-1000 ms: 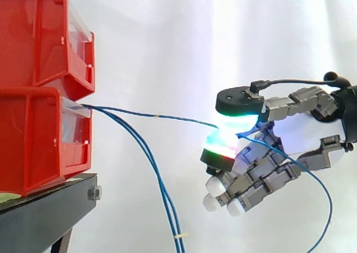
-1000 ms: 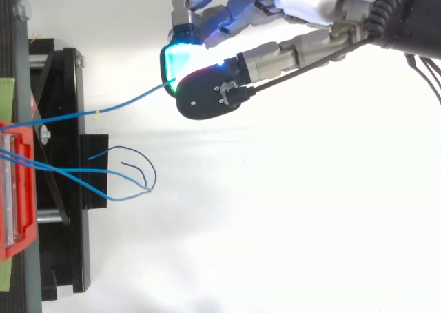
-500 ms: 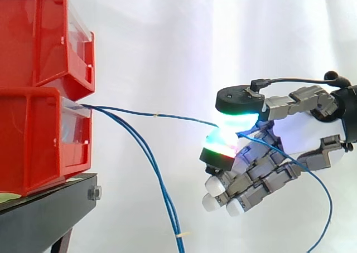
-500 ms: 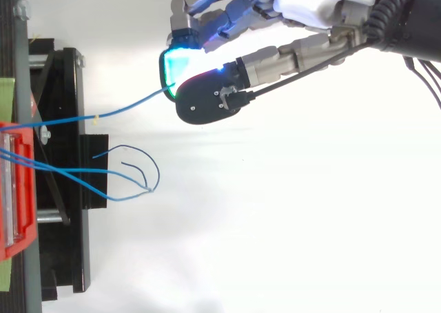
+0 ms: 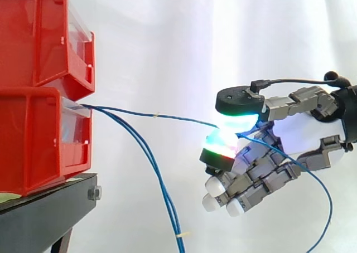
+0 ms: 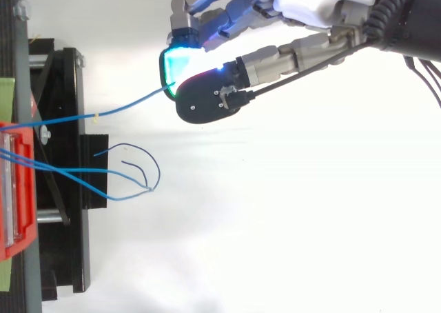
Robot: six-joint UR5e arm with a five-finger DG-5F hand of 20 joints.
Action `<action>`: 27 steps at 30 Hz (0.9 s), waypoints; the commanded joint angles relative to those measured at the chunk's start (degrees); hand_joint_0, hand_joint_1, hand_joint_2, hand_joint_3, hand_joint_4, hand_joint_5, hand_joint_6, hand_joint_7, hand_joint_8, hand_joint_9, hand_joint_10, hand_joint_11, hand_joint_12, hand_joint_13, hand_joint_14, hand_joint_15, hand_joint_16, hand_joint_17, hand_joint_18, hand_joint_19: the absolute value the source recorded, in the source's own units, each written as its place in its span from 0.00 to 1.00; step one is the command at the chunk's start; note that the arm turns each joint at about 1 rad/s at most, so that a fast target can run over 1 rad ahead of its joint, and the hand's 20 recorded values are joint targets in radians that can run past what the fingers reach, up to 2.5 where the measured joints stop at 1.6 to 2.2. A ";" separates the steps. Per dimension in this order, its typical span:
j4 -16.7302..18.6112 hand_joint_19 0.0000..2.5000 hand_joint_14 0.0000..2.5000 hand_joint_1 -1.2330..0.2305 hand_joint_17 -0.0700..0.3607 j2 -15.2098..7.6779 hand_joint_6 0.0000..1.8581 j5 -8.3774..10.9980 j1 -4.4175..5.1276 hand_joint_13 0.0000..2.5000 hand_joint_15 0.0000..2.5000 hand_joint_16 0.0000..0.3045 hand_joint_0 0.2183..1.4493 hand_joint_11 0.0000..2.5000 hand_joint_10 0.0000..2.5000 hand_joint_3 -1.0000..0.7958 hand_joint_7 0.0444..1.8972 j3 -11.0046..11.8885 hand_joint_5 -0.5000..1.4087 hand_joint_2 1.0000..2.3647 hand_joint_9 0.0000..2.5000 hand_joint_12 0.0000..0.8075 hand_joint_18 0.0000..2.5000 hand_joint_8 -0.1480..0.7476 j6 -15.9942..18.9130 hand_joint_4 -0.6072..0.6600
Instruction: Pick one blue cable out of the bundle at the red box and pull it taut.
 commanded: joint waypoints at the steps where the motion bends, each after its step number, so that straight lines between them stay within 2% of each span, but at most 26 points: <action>1: 0.00 0.10 0.00 0.27 0.45 0.00 0.46 0.01 0.01 0.18 0.08 0.18 0.31 0.14 0.00 0.52 0.64 0.01 0.20 0.02 0.32 0.48 0.18 0.52 -0.01 0.61; 27: 0.00 0.10 0.00 0.27 0.47 0.00 0.45 0.10 0.01 0.18 0.07 0.19 0.30 0.14 0.00 0.51 0.67 -0.08 0.21 0.02 0.34 0.49 0.21 0.55 -0.01 0.65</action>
